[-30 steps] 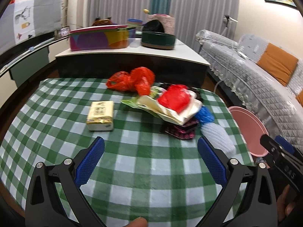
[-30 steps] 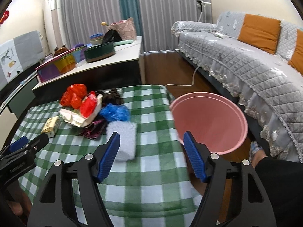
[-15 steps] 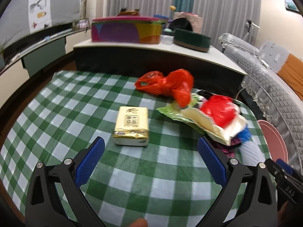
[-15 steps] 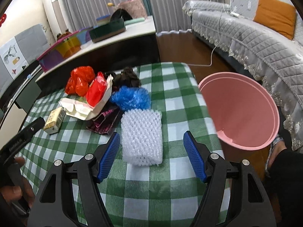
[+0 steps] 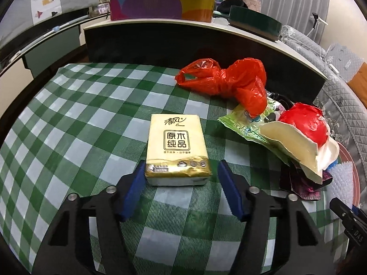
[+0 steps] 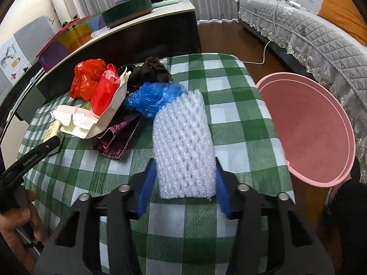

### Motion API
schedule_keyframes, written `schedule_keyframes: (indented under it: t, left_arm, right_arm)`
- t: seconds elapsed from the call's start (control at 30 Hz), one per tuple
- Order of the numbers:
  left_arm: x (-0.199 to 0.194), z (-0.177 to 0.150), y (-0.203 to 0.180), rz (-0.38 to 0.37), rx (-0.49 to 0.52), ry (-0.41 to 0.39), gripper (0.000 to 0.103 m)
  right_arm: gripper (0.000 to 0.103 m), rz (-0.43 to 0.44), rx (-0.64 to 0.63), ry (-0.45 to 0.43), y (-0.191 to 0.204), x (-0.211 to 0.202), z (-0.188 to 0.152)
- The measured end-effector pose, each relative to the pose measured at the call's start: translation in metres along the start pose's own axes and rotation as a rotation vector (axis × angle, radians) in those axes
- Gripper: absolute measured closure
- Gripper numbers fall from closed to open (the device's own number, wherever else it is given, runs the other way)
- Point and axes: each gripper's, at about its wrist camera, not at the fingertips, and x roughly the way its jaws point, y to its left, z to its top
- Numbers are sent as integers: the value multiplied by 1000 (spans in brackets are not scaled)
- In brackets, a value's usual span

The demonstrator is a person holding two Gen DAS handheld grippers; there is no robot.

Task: Collect trash
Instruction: 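Grasp the tissue pack with the left tool while the right tool grasps the white foam mesh, then carry the foam mesh and tissue pack over the pink bin and release both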

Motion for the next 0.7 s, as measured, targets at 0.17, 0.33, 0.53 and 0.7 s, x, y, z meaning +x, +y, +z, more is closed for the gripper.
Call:
schedule_keyframes:
  t: [0.17, 0.33, 0.53, 0.7]
  left_arm:
    - [0, 1, 2, -12, -4, 0, 49]
    - [-7, 2, 3, -24, -13, -16, 50]
    - [-27, -1, -2, -43, 2, -50, 50]
    - [-46, -8, -12, -65, 34, -78, 51]
  right_arm:
    - [81, 6, -25, -13, 5, -2, 4]
    - [86, 3, -26, -43, 5, -10, 5]
    - [87, -8, -23, -87, -1, -27, -2]
    - [87, -5, -17, -126, -7, -47, -14]
